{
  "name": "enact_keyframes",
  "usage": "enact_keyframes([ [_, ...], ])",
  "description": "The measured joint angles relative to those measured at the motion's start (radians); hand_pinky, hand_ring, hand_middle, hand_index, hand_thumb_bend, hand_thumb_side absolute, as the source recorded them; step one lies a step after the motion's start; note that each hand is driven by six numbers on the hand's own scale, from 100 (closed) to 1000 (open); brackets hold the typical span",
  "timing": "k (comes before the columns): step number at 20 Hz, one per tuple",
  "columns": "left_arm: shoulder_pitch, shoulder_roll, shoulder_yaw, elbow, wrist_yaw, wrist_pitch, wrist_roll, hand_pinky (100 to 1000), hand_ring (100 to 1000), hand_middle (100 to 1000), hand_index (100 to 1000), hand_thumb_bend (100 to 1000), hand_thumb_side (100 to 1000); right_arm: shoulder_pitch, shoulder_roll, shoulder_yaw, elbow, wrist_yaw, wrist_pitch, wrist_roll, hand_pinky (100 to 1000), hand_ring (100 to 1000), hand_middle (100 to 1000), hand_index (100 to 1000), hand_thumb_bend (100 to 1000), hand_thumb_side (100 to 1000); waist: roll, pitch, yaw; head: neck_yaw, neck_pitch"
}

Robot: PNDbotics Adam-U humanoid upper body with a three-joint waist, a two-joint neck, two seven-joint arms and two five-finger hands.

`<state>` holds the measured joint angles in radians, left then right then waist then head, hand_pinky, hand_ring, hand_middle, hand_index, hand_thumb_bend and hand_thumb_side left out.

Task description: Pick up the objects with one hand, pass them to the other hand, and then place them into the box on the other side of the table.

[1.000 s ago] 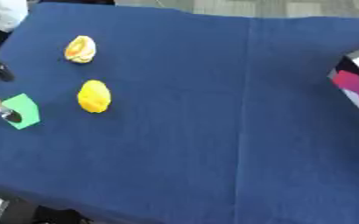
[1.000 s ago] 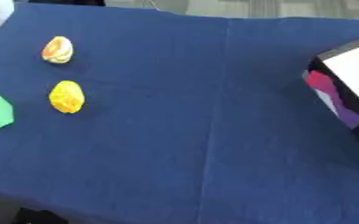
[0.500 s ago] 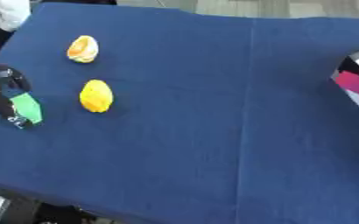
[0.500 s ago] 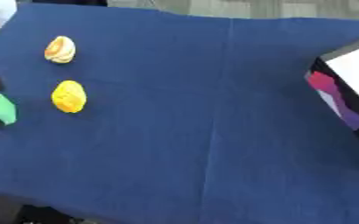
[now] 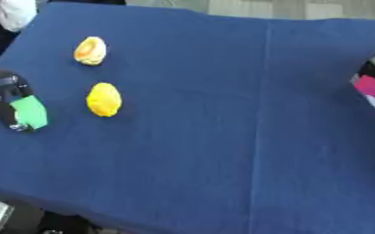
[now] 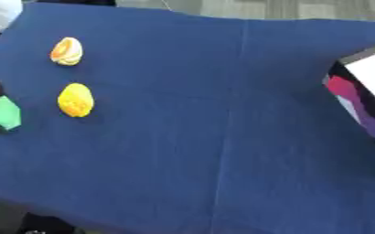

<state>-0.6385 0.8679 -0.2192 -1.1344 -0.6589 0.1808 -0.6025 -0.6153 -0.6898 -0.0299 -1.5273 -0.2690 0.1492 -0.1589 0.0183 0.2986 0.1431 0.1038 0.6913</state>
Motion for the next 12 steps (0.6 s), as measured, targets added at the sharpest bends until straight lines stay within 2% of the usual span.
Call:
enact_keyframes([
  [4,0.008,-0.004,0.001,-0.006,0.016,0.004,0.006,768,723,595,542,429,100,0.0,0.0,0.0,0.0,0.0,-0.001,-0.002,822,791,760,904,555,299,0.0,0.0,0.001,0.0,0.0],
  [6,0.018,-0.004,0.006,-0.035,0.033,0.004,0.006,758,704,583,530,400,100,0.0,0.0,0.0,0.0,0.0,-0.002,-0.004,822,791,761,904,554,299,0.0,0.0,0.003,0.0,0.0],
  [12,0.032,0.025,0.059,-0.26,0.123,0.038,0.032,718,635,541,512,344,100,-0.045,-0.004,0.001,-0.012,0.0,-0.006,-0.011,824,797,764,900,578,269,0.0,-0.001,0.012,-0.035,-0.008],
])
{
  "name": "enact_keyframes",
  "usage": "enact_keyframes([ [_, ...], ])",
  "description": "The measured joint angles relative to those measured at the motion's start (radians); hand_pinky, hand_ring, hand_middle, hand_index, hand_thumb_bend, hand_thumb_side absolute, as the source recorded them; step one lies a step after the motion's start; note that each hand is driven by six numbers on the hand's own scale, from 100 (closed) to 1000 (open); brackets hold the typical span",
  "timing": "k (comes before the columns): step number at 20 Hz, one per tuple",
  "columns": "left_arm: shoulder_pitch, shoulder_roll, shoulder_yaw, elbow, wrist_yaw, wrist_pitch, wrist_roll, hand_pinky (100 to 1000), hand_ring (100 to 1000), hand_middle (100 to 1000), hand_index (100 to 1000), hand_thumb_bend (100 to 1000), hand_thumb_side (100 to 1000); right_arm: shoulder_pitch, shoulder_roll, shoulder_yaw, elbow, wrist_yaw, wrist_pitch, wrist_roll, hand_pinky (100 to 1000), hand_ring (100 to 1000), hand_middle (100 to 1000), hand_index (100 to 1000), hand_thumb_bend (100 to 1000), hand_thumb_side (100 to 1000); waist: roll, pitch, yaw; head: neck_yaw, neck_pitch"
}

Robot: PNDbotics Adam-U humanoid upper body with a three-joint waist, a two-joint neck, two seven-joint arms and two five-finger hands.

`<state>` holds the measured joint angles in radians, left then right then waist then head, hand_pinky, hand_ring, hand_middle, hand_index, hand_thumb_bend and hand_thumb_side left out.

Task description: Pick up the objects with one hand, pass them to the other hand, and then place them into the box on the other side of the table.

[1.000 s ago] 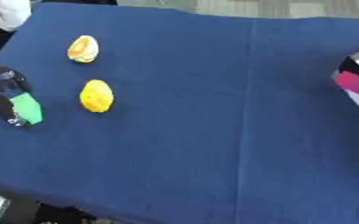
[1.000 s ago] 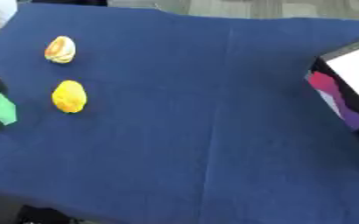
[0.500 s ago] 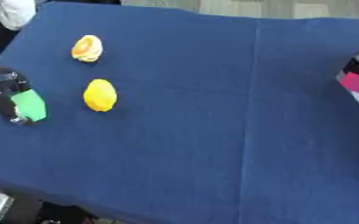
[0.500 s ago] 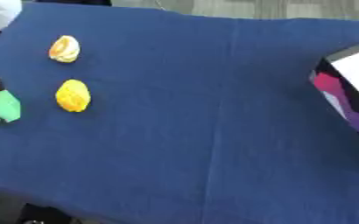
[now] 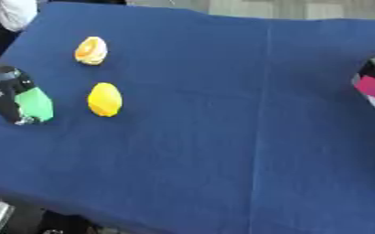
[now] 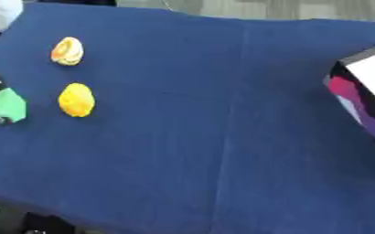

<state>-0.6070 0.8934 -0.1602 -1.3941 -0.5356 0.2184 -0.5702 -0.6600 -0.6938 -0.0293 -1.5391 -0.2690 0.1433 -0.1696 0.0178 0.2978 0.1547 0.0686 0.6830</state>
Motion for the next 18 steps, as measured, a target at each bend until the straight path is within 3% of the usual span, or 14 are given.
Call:
enact_keyframes([
  [5,-0.016,0.005,0.01,-0.179,0.07,0.043,0.04,688,598,513,499,310,100,-0.094,-0.023,0.042,-0.047,0.029,0.03,0.04,828,801,767,897,584,225,-0.001,-0.004,-0.001,-0.037,-0.001],
  [10,-0.04,-0.035,-0.001,-0.295,0.124,0.087,0.107,660,556,486,492,247,100,-0.235,-0.013,0.134,-0.114,0.146,0.115,0.182,833,809,777,891,598,205,-0.007,-0.027,-0.005,-0.078,0.0],
  [14,-0.054,-0.126,-0.028,-0.324,0.163,0.102,0.192,651,540,477,492,216,100,-0.347,0.063,0.212,-0.15,0.303,0.157,0.338,839,817,785,882,604,199,-0.015,-0.034,-0.016,-0.095,0.0],
  [18,-0.064,-0.224,-0.06,-0.32,0.191,0.076,0.276,647,532,478,495,196,100,-0.421,0.176,0.275,-0.15,0.485,0.146,0.483,845,822,792,878,619,194,-0.019,-0.036,-0.019,-0.109,0.0],
])
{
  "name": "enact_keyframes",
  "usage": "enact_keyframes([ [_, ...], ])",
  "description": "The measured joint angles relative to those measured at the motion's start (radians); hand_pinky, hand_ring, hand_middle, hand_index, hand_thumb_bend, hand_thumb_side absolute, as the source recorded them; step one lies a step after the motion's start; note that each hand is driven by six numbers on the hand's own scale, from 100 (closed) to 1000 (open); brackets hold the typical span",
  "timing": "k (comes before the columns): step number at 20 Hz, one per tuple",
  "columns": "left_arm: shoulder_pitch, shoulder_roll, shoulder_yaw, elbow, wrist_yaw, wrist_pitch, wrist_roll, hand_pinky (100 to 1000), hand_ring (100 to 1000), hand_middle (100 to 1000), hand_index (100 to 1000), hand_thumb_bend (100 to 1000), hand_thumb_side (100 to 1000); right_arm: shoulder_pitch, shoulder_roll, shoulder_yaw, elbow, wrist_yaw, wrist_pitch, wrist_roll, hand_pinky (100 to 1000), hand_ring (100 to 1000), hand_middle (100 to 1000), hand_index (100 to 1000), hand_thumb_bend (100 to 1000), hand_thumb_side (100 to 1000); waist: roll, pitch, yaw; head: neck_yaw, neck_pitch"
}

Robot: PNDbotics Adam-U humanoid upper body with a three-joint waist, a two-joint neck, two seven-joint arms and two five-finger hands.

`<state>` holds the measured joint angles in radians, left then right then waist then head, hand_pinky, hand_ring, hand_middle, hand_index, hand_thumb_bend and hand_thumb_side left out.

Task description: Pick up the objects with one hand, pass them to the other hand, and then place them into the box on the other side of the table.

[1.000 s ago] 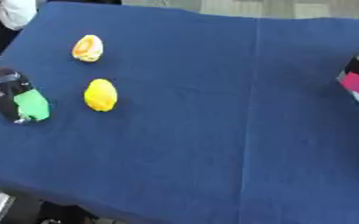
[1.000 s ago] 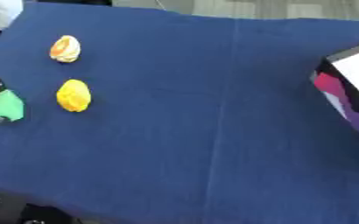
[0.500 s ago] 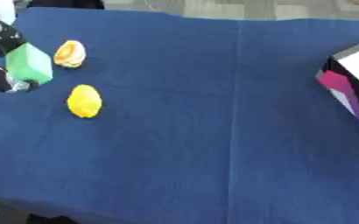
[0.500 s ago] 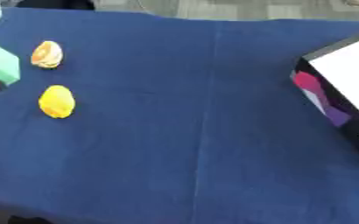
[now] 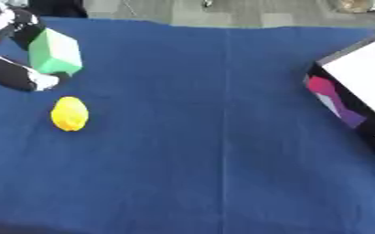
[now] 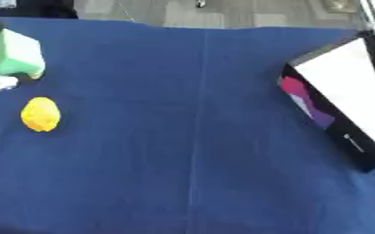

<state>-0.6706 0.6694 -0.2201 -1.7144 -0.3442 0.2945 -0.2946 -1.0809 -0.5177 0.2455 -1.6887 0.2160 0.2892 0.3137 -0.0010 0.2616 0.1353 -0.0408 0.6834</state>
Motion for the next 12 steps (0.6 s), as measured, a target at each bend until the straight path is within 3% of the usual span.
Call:
enact_keyframes([
  [6,-0.001,-0.134,-0.044,0.024,-0.018,-0.109,0.111,644,525,474,494,172,100,-0.01,0.151,0.069,0.058,0.179,-0.055,0.113,840,813,780,863,642,158,-0.003,0.0,-0.005,-0.02,0.003],
  [9,0.0,-0.192,-0.058,0.045,-0.05,-0.161,0.146,643,523,473,493,163,100,0.099,0.057,0.076,-0.041,0.13,-0.08,0.126,839,811,778,862,652,147,-0.015,0.0,-0.007,-0.024,0.005],
  [12,-0.002,-0.248,-0.068,0.064,-0.082,-0.201,0.169,638,517,469,492,149,100,0.136,-0.023,0.078,-0.152,0.07,-0.054,0.146,839,813,780,860,659,143,-0.016,0.0,-0.004,-0.033,0.006],
])
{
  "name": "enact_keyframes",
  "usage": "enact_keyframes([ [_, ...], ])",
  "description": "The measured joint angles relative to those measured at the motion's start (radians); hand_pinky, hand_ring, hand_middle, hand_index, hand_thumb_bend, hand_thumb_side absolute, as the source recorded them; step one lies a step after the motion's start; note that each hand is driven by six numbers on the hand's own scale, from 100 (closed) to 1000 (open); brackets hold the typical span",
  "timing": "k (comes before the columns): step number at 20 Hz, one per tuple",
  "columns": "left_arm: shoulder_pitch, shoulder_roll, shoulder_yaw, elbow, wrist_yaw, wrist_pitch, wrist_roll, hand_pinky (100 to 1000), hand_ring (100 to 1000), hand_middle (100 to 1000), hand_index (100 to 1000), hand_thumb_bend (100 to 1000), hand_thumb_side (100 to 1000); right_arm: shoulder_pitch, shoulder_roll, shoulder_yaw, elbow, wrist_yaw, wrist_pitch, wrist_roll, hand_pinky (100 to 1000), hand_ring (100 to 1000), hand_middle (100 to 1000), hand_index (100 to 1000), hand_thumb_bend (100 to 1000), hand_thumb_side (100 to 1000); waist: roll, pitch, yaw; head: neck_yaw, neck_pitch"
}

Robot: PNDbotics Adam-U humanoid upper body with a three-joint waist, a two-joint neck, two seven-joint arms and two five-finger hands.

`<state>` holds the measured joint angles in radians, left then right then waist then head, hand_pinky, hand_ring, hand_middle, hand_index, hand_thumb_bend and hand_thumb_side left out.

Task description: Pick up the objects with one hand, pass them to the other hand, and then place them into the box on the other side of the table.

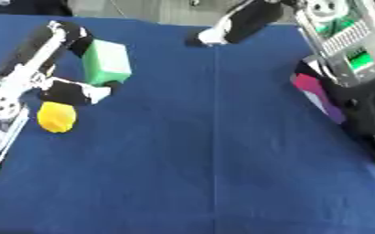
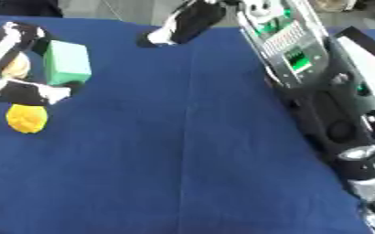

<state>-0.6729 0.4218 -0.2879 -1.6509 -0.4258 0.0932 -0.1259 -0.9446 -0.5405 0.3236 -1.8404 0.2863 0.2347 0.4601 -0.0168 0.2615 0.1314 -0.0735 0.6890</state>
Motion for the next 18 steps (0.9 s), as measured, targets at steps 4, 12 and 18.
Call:
enact_keyframes([
  [4,-0.006,-0.06,-0.008,0.031,-0.028,-0.039,0.025,636,515,467,492,142,100,0.003,-0.015,0.023,-0.065,-0.014,0.03,0.035,840,814,782,858,661,138,-0.001,0.0,0.008,-0.008,0.002],
  [12,-0.006,-0.126,-0.018,0.065,-0.056,-0.084,0.082,624,505,458,491,122,100,0.003,-0.005,0.048,-0.075,0.008,0.057,0.049,821,779,744,834,647,124,-0.003,0.001,0.014,0.001,0.003],
  [18,-0.006,-0.156,-0.022,0.064,-0.053,-0.094,0.103,620,501,458,492,117,100,0.004,0.016,0.063,-0.044,0.039,0.09,-0.011,812,766,725,819,626,109,-0.003,0.001,0.02,-0.001,0.004],
])
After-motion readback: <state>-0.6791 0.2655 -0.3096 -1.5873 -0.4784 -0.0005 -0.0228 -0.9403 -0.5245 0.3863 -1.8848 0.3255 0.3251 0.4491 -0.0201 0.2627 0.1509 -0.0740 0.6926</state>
